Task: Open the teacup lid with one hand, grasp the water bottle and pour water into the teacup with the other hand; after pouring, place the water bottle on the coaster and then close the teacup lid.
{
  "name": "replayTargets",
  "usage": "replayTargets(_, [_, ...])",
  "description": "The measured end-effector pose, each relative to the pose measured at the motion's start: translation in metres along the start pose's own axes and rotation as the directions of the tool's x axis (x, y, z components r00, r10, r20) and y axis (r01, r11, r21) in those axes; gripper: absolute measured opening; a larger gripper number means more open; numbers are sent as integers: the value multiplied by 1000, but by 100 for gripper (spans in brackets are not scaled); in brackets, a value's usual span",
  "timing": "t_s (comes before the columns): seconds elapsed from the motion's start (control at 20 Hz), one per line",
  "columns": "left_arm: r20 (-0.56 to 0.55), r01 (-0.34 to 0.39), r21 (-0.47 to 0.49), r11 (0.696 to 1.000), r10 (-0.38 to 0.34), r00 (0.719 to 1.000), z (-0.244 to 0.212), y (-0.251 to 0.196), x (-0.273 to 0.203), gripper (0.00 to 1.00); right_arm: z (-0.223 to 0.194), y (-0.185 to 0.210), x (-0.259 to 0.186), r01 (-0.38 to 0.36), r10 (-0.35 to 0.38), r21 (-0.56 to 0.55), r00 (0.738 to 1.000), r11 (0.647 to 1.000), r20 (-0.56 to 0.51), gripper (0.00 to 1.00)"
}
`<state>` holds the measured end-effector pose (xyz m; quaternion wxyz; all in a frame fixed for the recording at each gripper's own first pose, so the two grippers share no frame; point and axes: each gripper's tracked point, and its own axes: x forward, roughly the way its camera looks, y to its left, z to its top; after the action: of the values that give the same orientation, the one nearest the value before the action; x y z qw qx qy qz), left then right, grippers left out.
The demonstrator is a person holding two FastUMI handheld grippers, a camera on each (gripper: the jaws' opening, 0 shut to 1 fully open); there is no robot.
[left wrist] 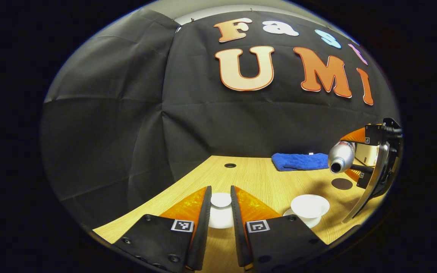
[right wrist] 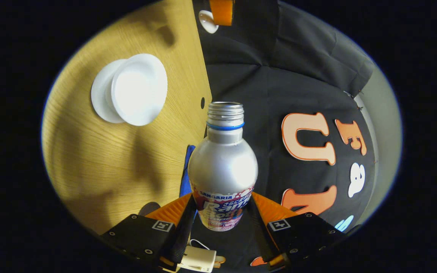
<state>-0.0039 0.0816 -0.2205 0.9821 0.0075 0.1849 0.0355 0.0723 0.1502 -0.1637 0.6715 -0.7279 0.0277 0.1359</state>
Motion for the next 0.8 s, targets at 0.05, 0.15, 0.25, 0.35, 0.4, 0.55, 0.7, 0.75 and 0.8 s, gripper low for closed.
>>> replayTargets(0.05, [-4, -2, 1, 1000, 2, 1000, -1, 0, 0, 36, 1, -2, 1, 10, -10, -18, 1000, 1000, 0, 76])
replayTargets(0.15, [-6, -5, 2, 1000, 5, 1000, 0, 1, -1, 37, 3, -3, 3, 25, -24, -50, 1000, 998, 6, 76])
replayTargets(0.25, [-5, -8, 2, 1000, 8, 1000, -1, 2, 0, 36, 6, -2, 6, 32, -30, -79, 999, 996, 17, 76])
replayTargets(0.35, [-7, -14, -3, 1000, 14, 1000, -2, 3, 0, 36, 6, -8, 8, 55, -53, -116, 998, 992, 21, 76])
replayTargets(0.4, [-7, -18, -8, 1000, 18, 1000, -2, 3, 0, 36, 6, -8, 10, 57, -55, -126, 998, 990, 22, 76])
replayTargets(0.55, [-10, -32, -9, 999, 32, 999, -3, 5, -1, 36, 7, -11, 12, 64, -60, -160, 998, 985, 30, 76])
replayTargets(0.7, [-5, -42, -5, 999, 42, 999, -1, 7, -2, 36, 5, -15, 15, 70, -66, -187, 997, 980, 31, 76])
replayTargets(0.75, [-3, -41, -5, 999, 41, 999, -1, 7, -2, 36, 3, -16, 17, 71, -66, -190, 997, 979, 32, 76])
replayTargets(0.8, [-2, -40, -3, 999, 40, 999, -1, 7, -1, 36, 3, -18, 17, 76, -71, -196, 997, 978, 32, 76])
